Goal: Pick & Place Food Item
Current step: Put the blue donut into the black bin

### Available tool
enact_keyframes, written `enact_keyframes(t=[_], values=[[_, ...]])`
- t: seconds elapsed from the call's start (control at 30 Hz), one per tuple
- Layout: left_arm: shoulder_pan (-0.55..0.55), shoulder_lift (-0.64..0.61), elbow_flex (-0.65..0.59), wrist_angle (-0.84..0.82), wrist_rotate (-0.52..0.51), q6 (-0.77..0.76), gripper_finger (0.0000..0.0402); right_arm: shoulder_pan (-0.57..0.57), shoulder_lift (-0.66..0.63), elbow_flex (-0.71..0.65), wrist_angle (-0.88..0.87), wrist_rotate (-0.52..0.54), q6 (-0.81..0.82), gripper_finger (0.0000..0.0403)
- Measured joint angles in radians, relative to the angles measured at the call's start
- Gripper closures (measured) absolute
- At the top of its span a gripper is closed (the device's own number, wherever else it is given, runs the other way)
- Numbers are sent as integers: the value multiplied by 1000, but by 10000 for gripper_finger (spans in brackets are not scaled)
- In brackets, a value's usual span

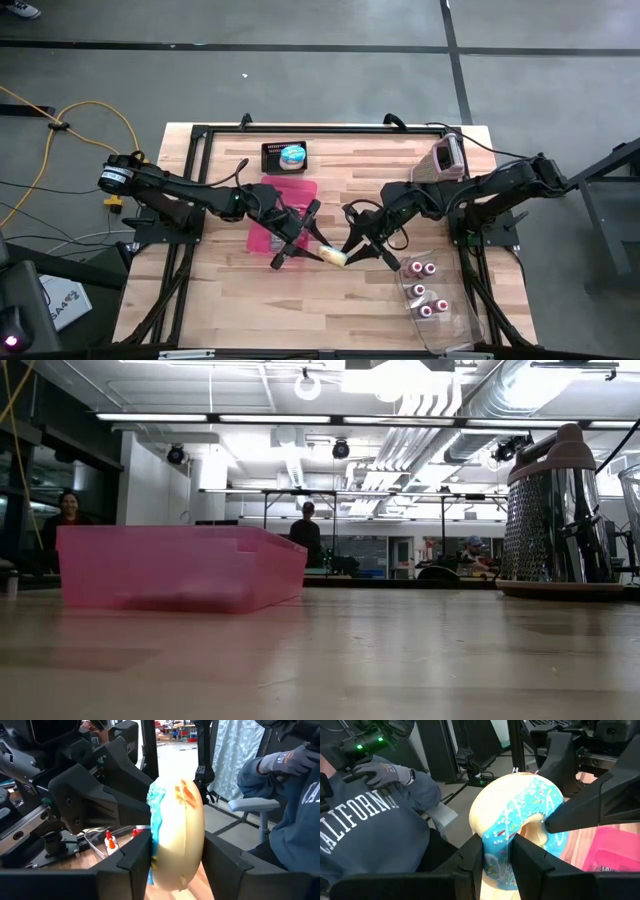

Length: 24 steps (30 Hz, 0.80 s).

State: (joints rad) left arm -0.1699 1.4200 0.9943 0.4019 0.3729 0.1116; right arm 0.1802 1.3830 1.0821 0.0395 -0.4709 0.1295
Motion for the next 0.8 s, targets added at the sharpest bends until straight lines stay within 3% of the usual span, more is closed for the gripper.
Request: enact_keyframes(t=[0.23, 0.47, 0.8], values=[[0, 0, 0, 0, 0, 0, 283, 0, 0, 0, -1, -2, 0, 323], [0, 0, 0, 0, 0, 0, 290, 1, 0, 0, -4, -3, 6, 318], [0, 0, 0, 0, 4, -12, 290, 1, -1, 0, -10, -4, 24, 259]])
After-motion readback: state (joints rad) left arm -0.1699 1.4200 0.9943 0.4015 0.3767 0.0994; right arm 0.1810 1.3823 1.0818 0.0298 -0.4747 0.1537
